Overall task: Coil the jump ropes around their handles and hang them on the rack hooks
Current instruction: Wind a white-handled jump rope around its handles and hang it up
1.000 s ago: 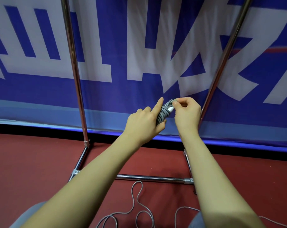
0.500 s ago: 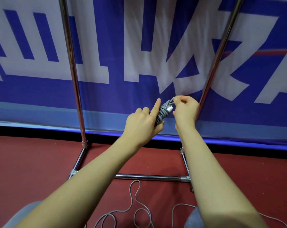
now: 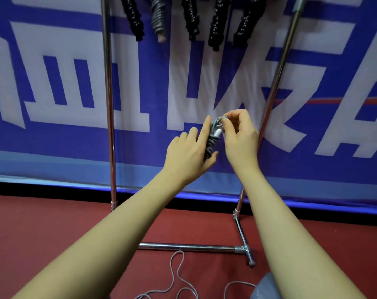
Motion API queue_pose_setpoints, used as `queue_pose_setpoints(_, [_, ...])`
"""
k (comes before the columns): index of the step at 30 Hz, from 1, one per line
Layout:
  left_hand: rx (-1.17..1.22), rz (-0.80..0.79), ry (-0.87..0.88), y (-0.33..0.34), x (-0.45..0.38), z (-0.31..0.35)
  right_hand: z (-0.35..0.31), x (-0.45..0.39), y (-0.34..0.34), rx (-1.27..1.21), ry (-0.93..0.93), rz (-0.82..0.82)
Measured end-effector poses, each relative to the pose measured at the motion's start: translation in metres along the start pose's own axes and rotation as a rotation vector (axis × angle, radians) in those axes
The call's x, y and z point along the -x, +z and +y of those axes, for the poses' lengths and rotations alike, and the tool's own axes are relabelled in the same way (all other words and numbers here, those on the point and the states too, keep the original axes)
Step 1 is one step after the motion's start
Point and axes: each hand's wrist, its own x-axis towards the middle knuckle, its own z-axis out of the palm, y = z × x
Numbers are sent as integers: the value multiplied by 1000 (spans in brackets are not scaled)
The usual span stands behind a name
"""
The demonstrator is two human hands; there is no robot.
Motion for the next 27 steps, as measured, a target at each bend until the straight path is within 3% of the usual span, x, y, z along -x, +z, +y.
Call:
queue_pose_setpoints(13, [52, 116, 16, -67, -125, 32, -76, -118, -47, 11, -79, 110])
queue_pose_setpoints(27, [54, 315, 135, -13, -295, 29, -47, -293, -56, 80, 20, 291])
